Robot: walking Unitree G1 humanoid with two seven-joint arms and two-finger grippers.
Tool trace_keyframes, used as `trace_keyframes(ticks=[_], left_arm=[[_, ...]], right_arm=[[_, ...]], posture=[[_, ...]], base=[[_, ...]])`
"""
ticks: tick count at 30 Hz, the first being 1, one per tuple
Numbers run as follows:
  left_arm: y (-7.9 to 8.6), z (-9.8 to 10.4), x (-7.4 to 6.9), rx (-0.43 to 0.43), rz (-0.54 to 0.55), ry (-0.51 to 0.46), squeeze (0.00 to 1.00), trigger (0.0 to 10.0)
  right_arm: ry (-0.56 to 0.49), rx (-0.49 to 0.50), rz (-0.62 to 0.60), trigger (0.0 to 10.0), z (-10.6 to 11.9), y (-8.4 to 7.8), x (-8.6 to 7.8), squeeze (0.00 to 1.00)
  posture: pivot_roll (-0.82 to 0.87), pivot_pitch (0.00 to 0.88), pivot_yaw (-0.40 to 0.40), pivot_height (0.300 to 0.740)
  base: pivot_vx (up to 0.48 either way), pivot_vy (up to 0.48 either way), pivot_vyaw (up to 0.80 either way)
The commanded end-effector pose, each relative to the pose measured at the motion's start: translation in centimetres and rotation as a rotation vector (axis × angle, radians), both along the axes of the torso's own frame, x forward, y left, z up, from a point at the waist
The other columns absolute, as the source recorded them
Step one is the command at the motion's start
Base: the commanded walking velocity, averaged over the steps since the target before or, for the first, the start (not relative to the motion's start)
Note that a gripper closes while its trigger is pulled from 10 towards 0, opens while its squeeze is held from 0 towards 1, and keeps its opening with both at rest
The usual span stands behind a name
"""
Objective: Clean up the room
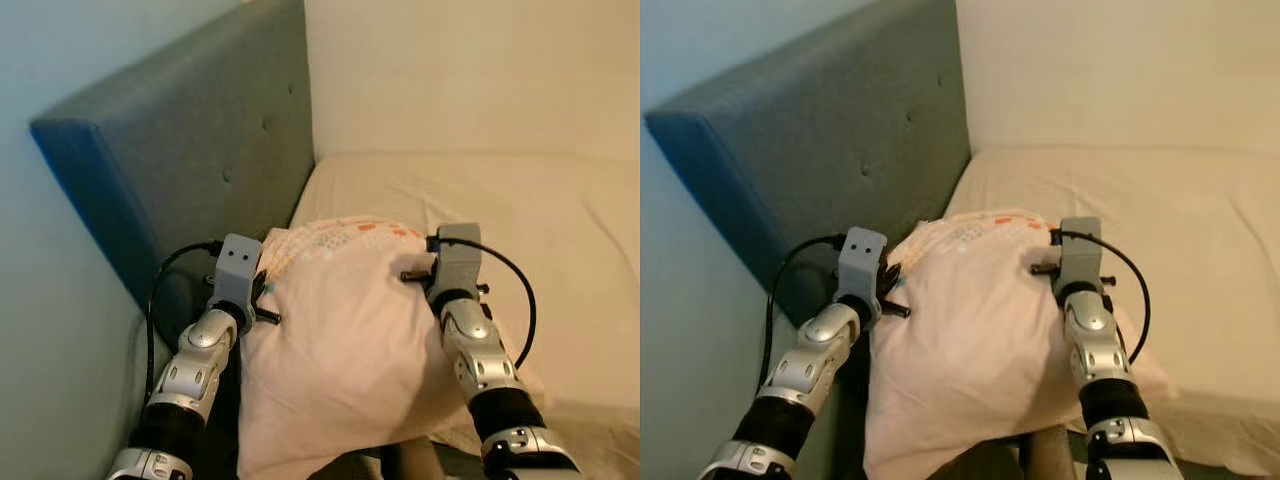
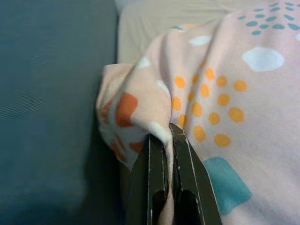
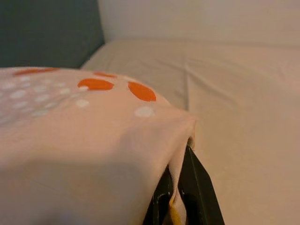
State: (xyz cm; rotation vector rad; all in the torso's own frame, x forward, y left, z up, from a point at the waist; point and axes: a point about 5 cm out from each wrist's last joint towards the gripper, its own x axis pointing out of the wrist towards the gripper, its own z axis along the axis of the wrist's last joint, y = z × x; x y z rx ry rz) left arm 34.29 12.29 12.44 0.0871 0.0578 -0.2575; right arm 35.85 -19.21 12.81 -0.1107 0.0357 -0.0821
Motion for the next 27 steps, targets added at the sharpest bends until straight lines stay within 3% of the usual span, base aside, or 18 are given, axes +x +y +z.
trace_keyframes(ticks=[1, 16, 19, 20, 21, 22, 23, 24, 27], left_arm=[[-0.1, 0.5, 0.0, -0.002, -0.01, -0.036, 0.0, 10.0], [0.1, 1.3, 0.4, -0.018, -0.018, -0.067, 0.0, 10.0], [1.4, 4.5, 3.1, 0.099, -0.041, -0.148, 0.0, 10.0], [1.4, 4.5, 3.1, 0.099, -0.041, -0.148, 0.0, 10.0], [2.2, 6.1, 4.0, 0.143, -0.035, -0.186, 0.0, 10.0], [2.2, 6.1, 4.0, 0.143, -0.035, -0.186, 0.0, 10.0], [3.1, 8.0, 4.9, 0.178, -0.019, -0.224, 0.0, 10.0], [3.1, 8.0, 4.9, 0.178, -0.019, -0.224, 0.0, 10.0], [5.4, 12.9, 6.4, 0.234, 0.04, -0.317, 0.0, 10.0]], right_arm=[[-0.054, 0.007, 0.016, 10.0, 1.0, 0.4, 0.3, 0.0], [-0.091, 0.052, 0.007, 10.0, 1.8, 0.2, 0.6, 0.0], [-0.145, 0.024, 0.04, 10.0, 4.7, 0.9, 2.6, 0.0], [-0.145, 0.024, 0.04, 10.0, 4.7, 0.9, 2.6, 0.0], [-0.179, 0.017, 0.05, 10.0, 6.3, 1.1, 3.4, 0.0], [-0.179, 0.017, 0.05, 10.0, 6.3, 1.1, 3.4, 0.0], [-0.219, 0.018, 0.056, 10.0, 8.2, 1.3, 4.1, 0.0], [-0.219, 0.018, 0.056, 10.0, 8.2, 1.3, 4.1, 0.0], [-0.335, 0.029, 0.07, 10.0, 13.1, 1.7, 5.3, 0.0]], posture=[[-0.07, 0.092, 0.09, 0.595], [-0.07, 0.085, 0.089, 0.595], [-0.06, 0.097, 0.075, 0.595], [-0.06, 0.097, 0.075, 0.595], [-0.06, 0.105, 0.068, 0.595], [-0.06, 0.105, 0.068, 0.595], [-0.06, 0.11, 0.064, 0.595], [-0.06, 0.11, 0.064, 0.595], [-0.04, 0.144, 0.045, 0.595]], base=[[0.0, 0.0, 0.0], [0.0, 0.0, 0.0], [0.0, 0.0, 0.0], [0.0, 0.0, 0.0], [0.0, 0.0, 0.0], [0.0, 0.0, 0.0], [0.0, 0.0, 0.0], [0.0, 0.0, 0.0], [0.0, 0.0, 0.0]])
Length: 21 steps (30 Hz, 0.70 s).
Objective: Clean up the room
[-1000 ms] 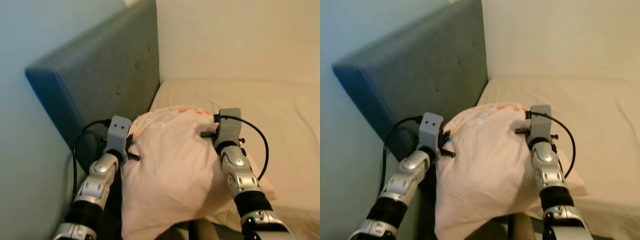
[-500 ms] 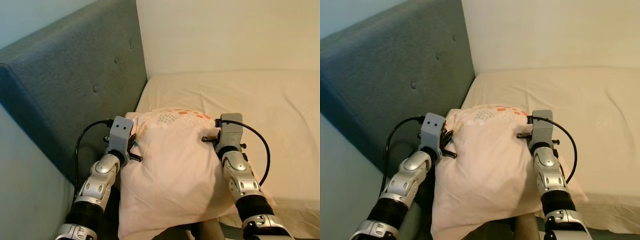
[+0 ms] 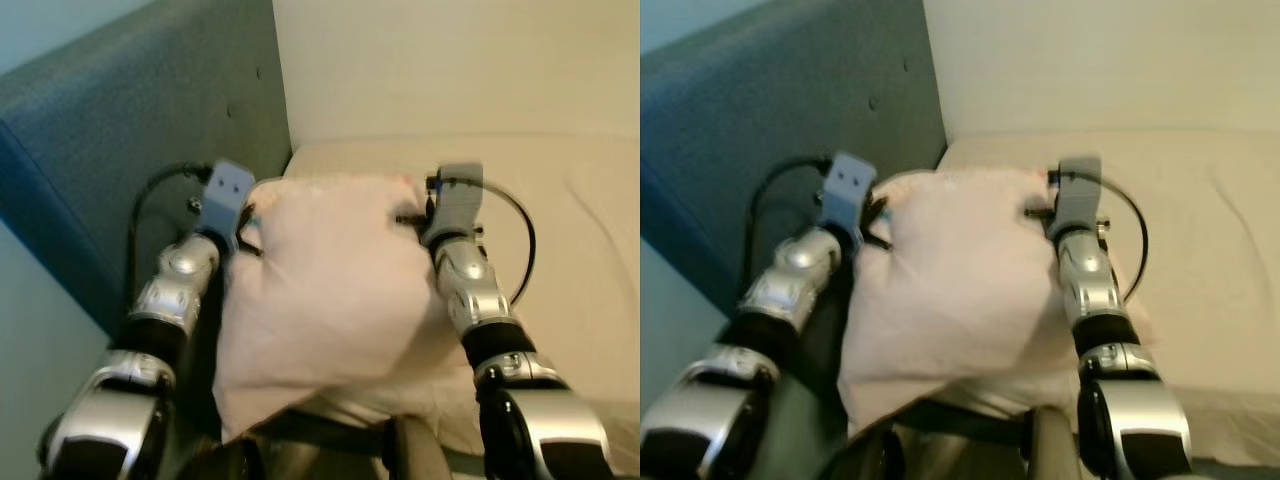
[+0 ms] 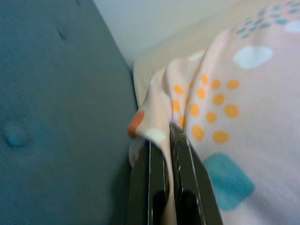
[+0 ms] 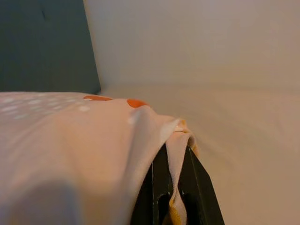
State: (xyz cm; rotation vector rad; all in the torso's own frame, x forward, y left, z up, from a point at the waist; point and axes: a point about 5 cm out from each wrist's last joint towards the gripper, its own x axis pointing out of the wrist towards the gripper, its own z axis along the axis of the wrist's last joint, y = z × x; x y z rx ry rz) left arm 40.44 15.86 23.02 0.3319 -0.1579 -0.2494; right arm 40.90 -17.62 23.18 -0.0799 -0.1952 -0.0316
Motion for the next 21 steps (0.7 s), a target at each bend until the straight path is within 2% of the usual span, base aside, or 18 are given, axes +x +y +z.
trace_keyframes(ticks=[1, 2, 3, 4, 5, 6, 8, 9, 10, 12, 13, 14, 15, 16, 18, 19, 20, 21], left_arm=[[1.8, 2.3, 0.2, 0.013, 0.044, -0.078, 0.0, 10.0], [1.8, 2.3, 0.2, 0.013, 0.044, -0.078, 0.0, 10.0], [2.6, 3.9, 0.4, 0.027, 0.065, -0.116, 0.0, 10.0], [2.6, 3.9, 0.4, 0.027, 0.065, -0.116, 0.0, 10.0], [3.2, 5.0, 0.5, 0.051, 0.084, -0.144, 0.0, 10.0], [3.2, 5.0, 0.5, 0.051, 0.084, -0.144, 0.0, 10.0], [4.2, 7.0, 0.5, 0.115, 0.127, -0.21, 0.0, 10.0], [4.2, 7.0, 0.5, 0.115, 0.127, -0.21, 0.0, 10.0], [5.3, 8.8, 0.4, 0.138, 0.174, -0.272, 0.0, 10.0], [5.6, 9.4, 0.4, 0.165, 0.187, -0.292, 0.0, 10.0], [5.8, 9.6, 0.3, 0.184, 0.191, -0.301, 0.0, 10.0], [5.9, 9.4, 0.4, 0.24, 0.195, -0.294, 0.0, 10.0], [5.9, 9.4, 0.4, 0.24, 0.195, -0.294, 0.0, 10.0], [6.0, 9.2, 0.4, 0.278, 0.195, -0.287, 0.0, 10.0], [5.5, 7.9, 0.6, 0.348, 0.169, -0.262, 0.0, 10.0], [4.7, 6.4, 0.7, 0.371, 0.137, -0.236, 0.0, 10.0], [4.7, 6.4, 0.7, 0.371, 0.137, -0.236, 0.0, 10.0], [4.1, 5.3, 0.7, 0.385, 0.114, -0.218, 0.0, 10.0]], right_arm=[[-0.106, 0.01, 0.007, 10.0, 2.7, 0.1, 0.2, 0.0], [-0.106, 0.01, 0.007, 10.0, 2.7, 0.1, 0.2, 0.0], [-0.149, 0.016, 0.006, 10.0, 4.3, 0.2, 0.4, 0.0], [-0.149, 0.016, 0.006, 10.0, 4.3, 0.2, 0.4, 0.0], [-0.186, 0.021, 0.003, 10.0, 5.5, 0.2, 0.5, 0.0], [-0.186, 0.021, 0.003, 10.0, 5.5, 0.2, 0.5, 0.0], [-0.25, 0.007, -0.017, 10.0, 6.9, 0.3, 0.5, 0.0], [-0.25, 0.007, -0.017, 10.0, 6.9, 0.3, 0.5, 0.0], [-0.27, 0.013, -0.02, 10.0, 7.1, 0.5, 0.5, 0.0], [-0.255, 0.022, -0.019, 10.0, 6.7, 0.6, 0.6, 0.0], [-0.241, 0.028, -0.017, 10.0, 6.3, 0.7, 0.7, 0.0], [-0.16, 0.035, -0.013, 10.0, 4.3, 1.1, 0.8, 0.0], [-0.16, 0.035, -0.013, 10.0, 4.3, 1.1, 0.8, 0.0], [-0.102, 0.04, -0.01, 10.0, 2.9, 1.3, 0.9, 0.0], [0.032, 0.019, -0.018, 10.0, -1.0, 1.8, 0.6, 0.0], [0.093, 0.014, -0.029, 10.0, -2.9, 1.9, 0.3, 0.0], [0.093, 0.014, -0.029, 10.0, -2.9, 1.9, 0.3, 0.0], [0.133, 0.011, -0.036, 10.0, -4.2, 2.0, 0.1, 0.0]], posture=[[-0.04, 0.144, 0.045, 0.595], [-0.04, 0.144, 0.045, 0.595], [-0.04, 0.156, 0.038, 0.595], [-0.04, 0.156, 0.038, 0.595], [-0.03, 0.172, 0.028, 0.595], [-0.03, 0.172, 0.028, 0.595], [-0.02, 0.201, 0.018, 0.595], [-0.02, 0.201, 0.018, 0.595], [-0.03, 0.223, 0.01, 0.595], [-0.02, 0.236, 0.006, 0.595], [-0.02, 0.236, 0.006, 0.595], [-0.02, 0.253, 0.003, 0.595], [-0.02, 0.253, 0.003, 0.595], [-0.01, 0.257, 0.002, 0.595], [0.01, 0.286, -0.006, 0.595], [0.02, 0.296, -0.007, 0.595], [0.02, 0.296, -0.007, 0.595], [0.02, 0.296, -0.007, 0.595]], base=[[0.0, 0.0, 0.0], [0.0, 0.0, 0.0], [0.0, 0.0, 0.0], [0.0, 0.0, 0.0], [0.0, 0.0, 0.0], [0.0, 0.0, 0.0], [0.0, 0.0, 0.0], [0.0, 0.0, 0.0], [0.0, 0.0, 0.0], [0.0, 0.0, 0.0], [0.0, 0.0, 0.0], [0.0, 0.0, 0.0], [0.0, 0.0, 0.0], [0.0, 0.0, 0.0], [0.0, 0.0, 0.0], [0.0, 0.0, 0.0], [0.0, 0.0, 0.0], [0.0, 0.0, 0.0]])
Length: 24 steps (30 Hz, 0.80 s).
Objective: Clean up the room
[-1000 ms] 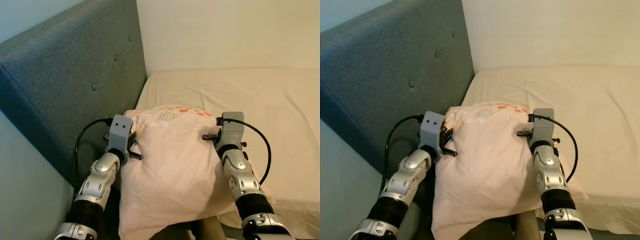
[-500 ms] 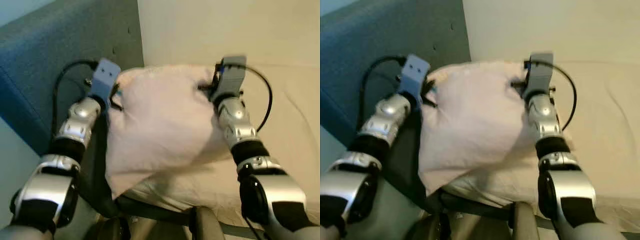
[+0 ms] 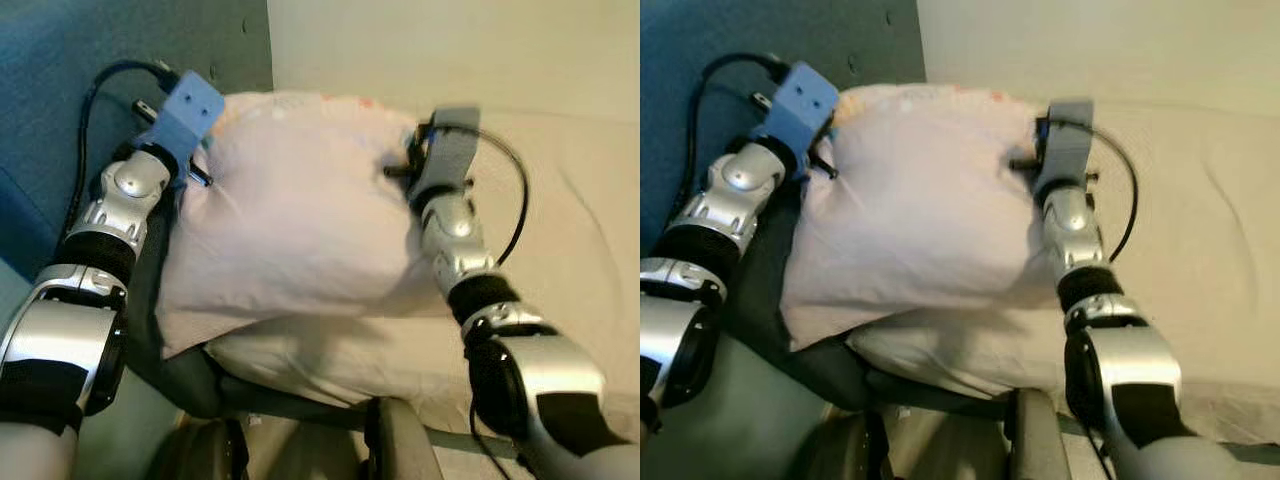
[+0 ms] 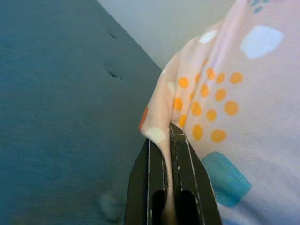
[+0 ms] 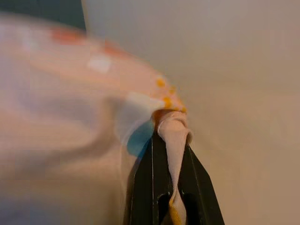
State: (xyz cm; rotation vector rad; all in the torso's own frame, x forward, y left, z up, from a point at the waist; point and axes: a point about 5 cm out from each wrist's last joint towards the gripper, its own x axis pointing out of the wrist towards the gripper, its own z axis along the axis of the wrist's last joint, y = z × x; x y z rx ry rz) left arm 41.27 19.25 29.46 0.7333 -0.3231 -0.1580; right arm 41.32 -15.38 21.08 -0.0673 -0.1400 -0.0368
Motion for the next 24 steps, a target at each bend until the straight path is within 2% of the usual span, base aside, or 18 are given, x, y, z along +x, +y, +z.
trace_keyframes(ticks=[1, 2, 3, 4, 5, 7, 8, 9, 12, 20, 22, 24], left_arm=[[-0.4, -2.9, -0.1, 0.056, 0.006, 0.038, 0.0, 10.0], [-1.3, -4.5, -0.2, 0.088, -0.018, 0.068, 0.0, 10.0], [-1.3, -4.5, -0.2, 0.088, -0.018, 0.068, 0.0, 10.0], [-2.4, -6.1, -0.3, 0.101, -0.044, 0.097, 0.0, 10.0], [-2.4, -6.1, -0.3, 0.101, -0.044, 0.097, 0.0, 10.0], [-4.1, -8.5, -0.6, 0.077, -0.076, 0.153, 0.0, 10.0], [-4.5, -9.2, -0.7, 0.055, -0.08, 0.17, 0.0, 10.0], [-4.5, -9.2, -0.7, 0.055, -0.08, 0.17, 0.0, 10.0], [-5.6, -10.2, -1.0, 0.004, -0.117, 0.198, 0.0, 10.0], [-6.1, -9.7, -1.0, -0.049, -0.126, 0.157, 0.0, 10.0], [-6.3, -7.9, -0.6, -0.081, -0.124, 0.109, 0.0, 10.0], [-6.3, -7.2, -0.5, -0.096, -0.125, 0.089, 0.0, 10.0]], right_arm=[[0.12, -0.015, -0.045, 10.0, -3.4, -0.3, -0.7, 0.0], [0.158, -0.022, -0.056, 10.0, -4.5, -0.3, -1.0, 0.0], [0.158, -0.022, -0.056, 10.0, -4.5, -0.3, -1.0, 0.0], [0.222, -0.034, -0.073, 10.0, -5.9, -0.3, -1.4, 0.0], [0.222, -0.034, -0.073, 10.0, -5.9, -0.3, -1.4, 0.0], [0.378, -0.04, -0.096, 10.0, -8.8, -0.2, -2.3, 0.0], [0.44, -0.044, -0.099, 10.0, -9.9, 0.0, -2.7, 0.0], [0.44, -0.044, -0.099, 10.0, -9.9, 0.0, -2.7, 0.0], [0.555, -0.058, -0.11, 10.0, -12.0, 0.1, -3.7, 0.0], [0.583, -0.081, -0.064, 10.0, -13.4, 0.8, -4.6, 0.0], [0.564, -0.051, -0.057, 10.0, -13.2, 1.4, -4.4, 0.0], [0.553, -0.038, -0.056, 10.0, -13.0, 1.7, -4.3, 0.0]], posture=[[0.03, 0.309, -0.01, 0.595], [0.03, 0.309, -0.01, 0.595], [0.03, 0.309, -0.01, 0.595], [0.03, 0.317, -0.01, 0.595], [0.03, 0.317, -0.01, 0.595], [0.03, 0.332, -0.009, 0.595], [0.03, 0.333, -0.006, 0.595], [0.03, 0.333, -0.006, 0.595], [0.03, 0.336, -0.008, 0.595], [0.03, 0.337, -0.009, 0.595], [0.03, 0.338, -0.009, 0.595], [0.04, 0.337, -0.008, 0.595]], base=[[0.0, 0.0, 0.0], [0.0, 0.0, 0.0], [0.0, 0.0, 0.0], [0.0, 0.0, 0.0], [0.0, 0.0, 0.0], [0.0, 0.0, 0.0], [0.0, 0.0, 0.0], [0.0, 0.0, 0.0], [0.0, 0.0, 0.0], [0.0, 0.0, 0.0], [0.0, 0.0, 0.0], [0.0, 0.0, 0.0]])
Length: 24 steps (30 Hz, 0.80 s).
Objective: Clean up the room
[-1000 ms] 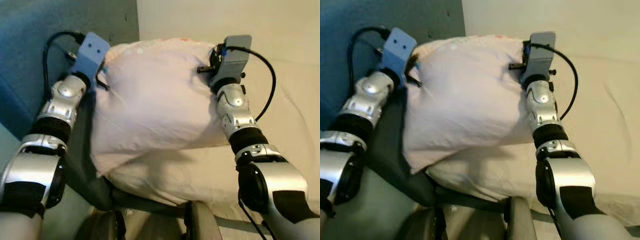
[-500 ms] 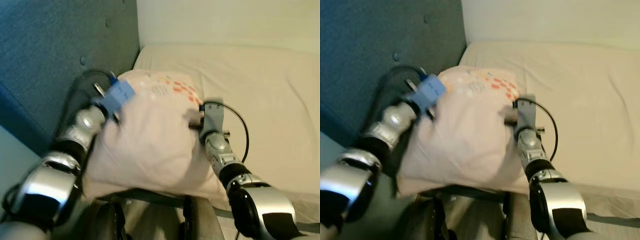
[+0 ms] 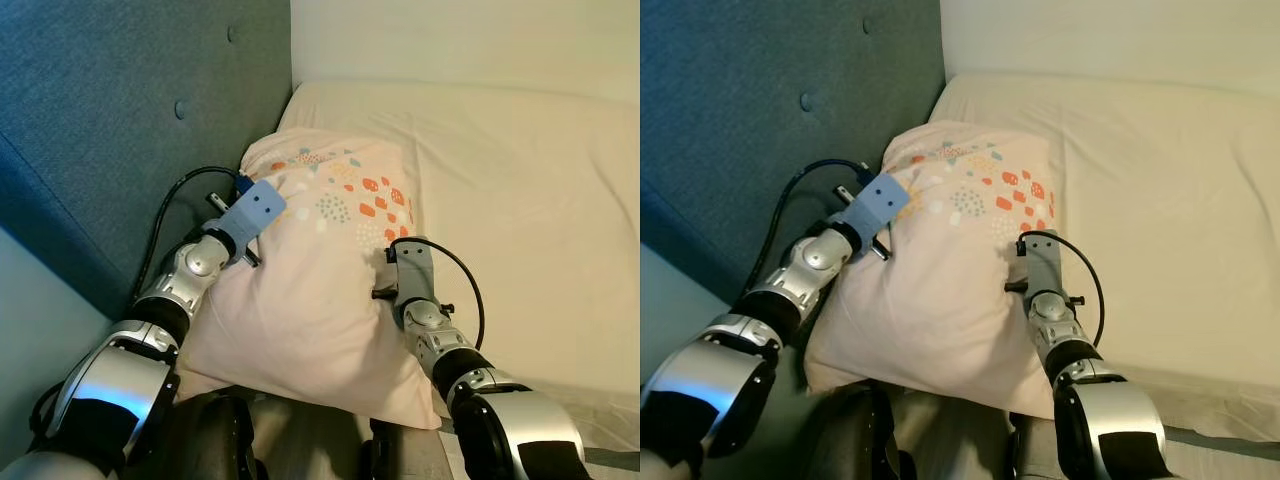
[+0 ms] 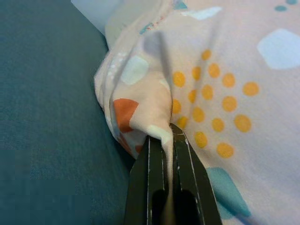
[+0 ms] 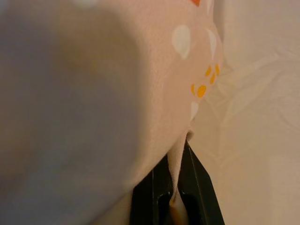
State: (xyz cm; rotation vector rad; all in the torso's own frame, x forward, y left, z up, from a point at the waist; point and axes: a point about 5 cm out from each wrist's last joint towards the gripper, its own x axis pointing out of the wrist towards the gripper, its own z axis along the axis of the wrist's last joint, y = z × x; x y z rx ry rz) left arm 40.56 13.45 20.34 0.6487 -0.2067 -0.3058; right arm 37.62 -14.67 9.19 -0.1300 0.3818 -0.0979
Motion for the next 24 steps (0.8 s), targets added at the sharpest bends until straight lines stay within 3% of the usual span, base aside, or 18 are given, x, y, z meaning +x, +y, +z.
trace_keyframes(ticks=[1, 5, 8, 10, 15, 20, 24], left_arm=[[-0.5, 3.0, 0.4, -0.053, -0.023, -0.099, 0.0, 10.0], [-0.2, 4.6, 0.5, -0.001, -0.042, -0.132, 0.0, 10.0], [0.4, 4.6, 0.4, 0.061, -0.045, -0.123, 0.0, 10.0], [0.8, 4.0, 0.3, 0.094, -0.041, -0.105, 0.0, 10.0], [2.9, 0.3, -0.3, 0.128, 0.004, 0.051, 0.0, 10.0], [3.6, -2.0, -0.7, 0.164, 0.016, 0.161, 0.0, 10.0], [3.5, -2.8, -1.0, 0.165, 0.029, 0.139, 0.0, 10.0]], right_arm=[[0.014, 0.03, 0.028, 10.0, -0.7, 1.3, -0.4, 0.0], [-0.014, 0.051, 0.046, 10.0, 0.0, 1.9, 0.0, 0.0], [-0.016, 0.055, 0.067, 10.0, 0.2, 2.0, 0.1, 0.0], [-0.014, 0.043, 0.081, 10.0, 0.2, 2.1, 0.1, 0.0], [0.015, 0.002, 0.123, 10.0, 0.1, 1.9, 0.1, 0.0], [0.035, -0.015, 0.128, 10.0, 0.1, 1.2, 0.1, 0.0], [0.037, -0.022, 0.094, 10.0, 0.3, -0.1, 0.2, 0.0]], posture=[[0.04, 0.339, -0.006, 0.595], [0.04, 0.337, -0.006, 0.595], [0.05, 0.337, -0.01, 0.595], [0.06, 0.339, -0.01, 0.595], [0.05, 0.346, -0.017, 0.595], [0.05, 0.345, -0.02, 0.595], [0.05, 0.345, -0.024, 0.595]], base=[[0.0, 0.0, 0.0], [0.0, 0.0, 0.0], [0.0, 0.0, 0.0], [0.0, 0.0, 0.0], [0.0, 0.0, 0.0], [0.0, 0.0, 0.0], [0.0, 0.0, 0.0]])
